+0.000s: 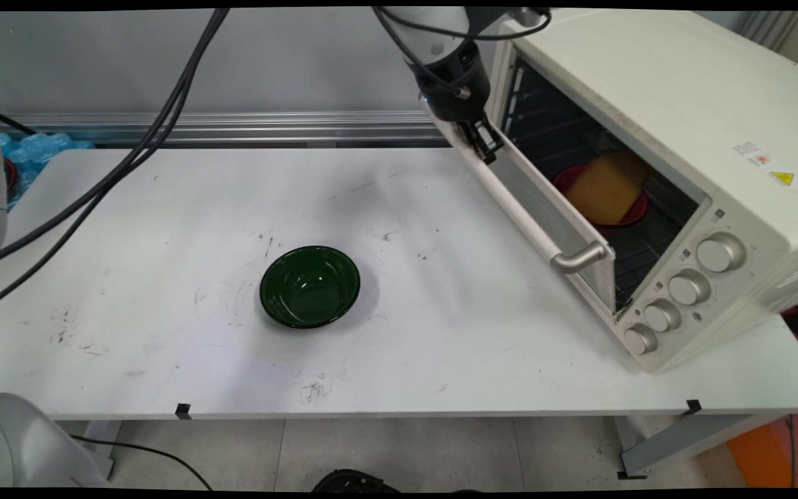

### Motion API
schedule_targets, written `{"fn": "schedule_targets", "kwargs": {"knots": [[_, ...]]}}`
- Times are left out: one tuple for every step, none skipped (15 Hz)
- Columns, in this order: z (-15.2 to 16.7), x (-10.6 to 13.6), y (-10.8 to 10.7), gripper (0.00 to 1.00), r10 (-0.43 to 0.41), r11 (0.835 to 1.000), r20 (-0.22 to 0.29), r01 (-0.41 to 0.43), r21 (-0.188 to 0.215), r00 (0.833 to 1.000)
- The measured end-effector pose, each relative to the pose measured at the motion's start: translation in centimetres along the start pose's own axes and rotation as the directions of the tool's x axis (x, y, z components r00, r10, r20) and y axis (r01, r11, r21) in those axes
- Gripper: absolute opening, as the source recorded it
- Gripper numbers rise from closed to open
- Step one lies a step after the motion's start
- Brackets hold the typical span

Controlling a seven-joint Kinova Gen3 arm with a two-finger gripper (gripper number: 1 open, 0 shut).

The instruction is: Open the oven

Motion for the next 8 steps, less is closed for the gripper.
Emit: {"fn": "schedule_targets", "kwargs": {"knots": [[0.2,-0.3,0.0,0.00,0.001,1.000,0.000,-0.001,-0.001,1.000],[0.4,-0.6,0.0,0.00,0.002,1.000,-0.001,-0.002,-0.002,1.000],[0.6,-1.0,0.0,0.00,0.003,1.000,-0.002,-0.003,-0.003,1.000],[0.8,-1.4,0.0,0.00,0.002,1.000,-0.003,-0.002,-0.005,1.000],[1.1,-2.0,0.0,0.00,-0.001,1.000,-0.002,0.001,-0.008,1.000],[1.3,-2.4,0.1,0.00,-0.003,1.000,-0.002,0.003,-0.010,1.000],[1.5,-2.9,0.1,0.00,-0.005,1.000,-0.001,0.005,-0.012,1.000],[1.7,-3.3,0.2,0.00,-0.007,1.000,-0.001,0.007,-0.014,1.000]]}}
